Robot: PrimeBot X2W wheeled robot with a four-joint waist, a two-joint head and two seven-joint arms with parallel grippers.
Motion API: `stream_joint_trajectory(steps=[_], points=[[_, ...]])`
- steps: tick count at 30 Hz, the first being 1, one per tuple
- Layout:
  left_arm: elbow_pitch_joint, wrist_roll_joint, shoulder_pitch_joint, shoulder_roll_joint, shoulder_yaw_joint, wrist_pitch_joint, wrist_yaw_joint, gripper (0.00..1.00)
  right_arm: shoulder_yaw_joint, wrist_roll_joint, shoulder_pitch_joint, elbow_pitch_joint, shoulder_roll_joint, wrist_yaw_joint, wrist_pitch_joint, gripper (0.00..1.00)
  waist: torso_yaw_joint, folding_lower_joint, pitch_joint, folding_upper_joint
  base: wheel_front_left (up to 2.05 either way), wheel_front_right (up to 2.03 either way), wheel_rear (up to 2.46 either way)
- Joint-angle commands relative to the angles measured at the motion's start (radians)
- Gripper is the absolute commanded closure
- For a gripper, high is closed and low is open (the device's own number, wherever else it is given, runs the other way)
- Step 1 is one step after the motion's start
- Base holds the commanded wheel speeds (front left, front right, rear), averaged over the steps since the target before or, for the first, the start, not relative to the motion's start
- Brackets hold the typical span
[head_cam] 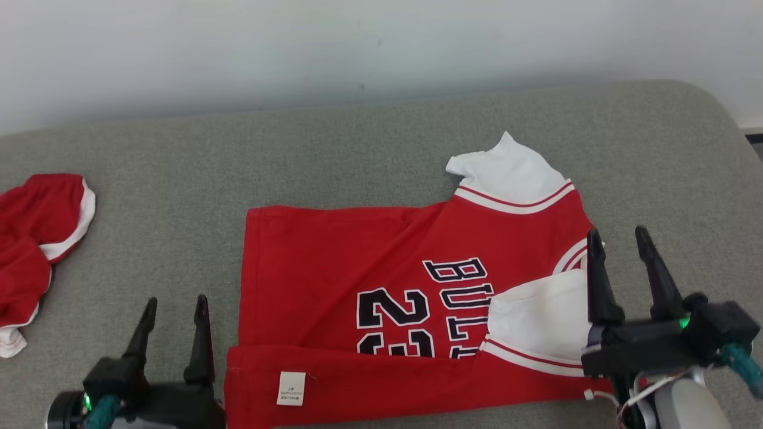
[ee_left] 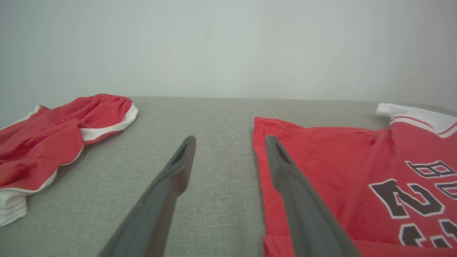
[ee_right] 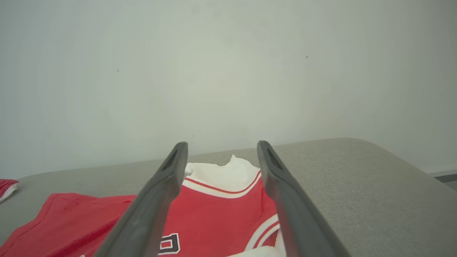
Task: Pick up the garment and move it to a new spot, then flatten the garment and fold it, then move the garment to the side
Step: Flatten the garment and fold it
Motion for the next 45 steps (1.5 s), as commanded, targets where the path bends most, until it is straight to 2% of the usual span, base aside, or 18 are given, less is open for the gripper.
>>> stream_joint_trajectory(steps=[1, 6, 12, 14, 17, 24, 30, 45], points=[[0.033, -0.01, -0.058, 0.024, -0.005, -0.003, -0.007, 0.0, -0.004, 0.015, -0.056, 0.015, -0.008, -0.002, -0.001, 0.0, -0.031, -0.0001, 0.059, 0.0, 0.0, 0.0, 0.0], [0.157, -0.083, -0.253, 0.104, -0.089, 0.021, -0.015, 0.0, 0.018, 0.03, -0.244, 0.145, -0.044, -0.002, -0.001, 0.0, -0.059, -0.0001, 0.134, 0.0, 0.0, 0.0, 0.0], [0.2, -0.281, -0.426, 0.237, -0.298, 0.151, -0.015, 0.0, 0.071, 0.039, -0.428, 0.277, -0.072, -0.002, -0.001, 0.0, -0.088, -0.0001, 0.185, 0.0, 0.0, 0.0, 0.0], [0.204, -0.357, -0.456, 0.264, -0.353, 0.181, -0.015, 0.0, 0.081, 0.045, -0.468, 0.306, -0.076, -0.002, -0.001, 0.0, -0.094, -0.0001, 0.191, 0.0, 0.0, 0.0, 0.0], [0.226, -0.473, -0.493, 0.301, -0.372, 0.211, -0.015, 0.0, 0.104, 0.044, -0.504, 0.342, -0.076, -0.002, -0.001, 0.0, -0.102, -0.0001, 0.2, 0.0, 0.0, 0.0, 0.0], [0.247, -0.631, -0.537, 0.368, -0.431, 0.282, -0.015, 0.0, 0.126, 0.058, -0.552, 0.402, -0.066, -0.002, -0.001, 0.0, -0.125, -0.0001, 0.21, 0.0, 0.0, 0.0, 0.0], [0.253, -0.682, -0.545, 0.399, -0.467, 0.308, -0.015, 0.0, 0.127, 0.058, -0.552, 0.421, -0.056, -0.002, -0.001, 0.0, -0.134, -0.0001, 0.201, 0.0, 0.0, 0.0, 0.0], [0.346, -0.713, -0.602, 0.39, -0.503, 0.306, -0.015, 0.0, 0.143, 0.05, -0.581, 0.427, -0.054, -0.002, -0.001, 0.0, -0.142, -0.0001, 0.228, 0.0, 0.0, 0.0, 0.0]])
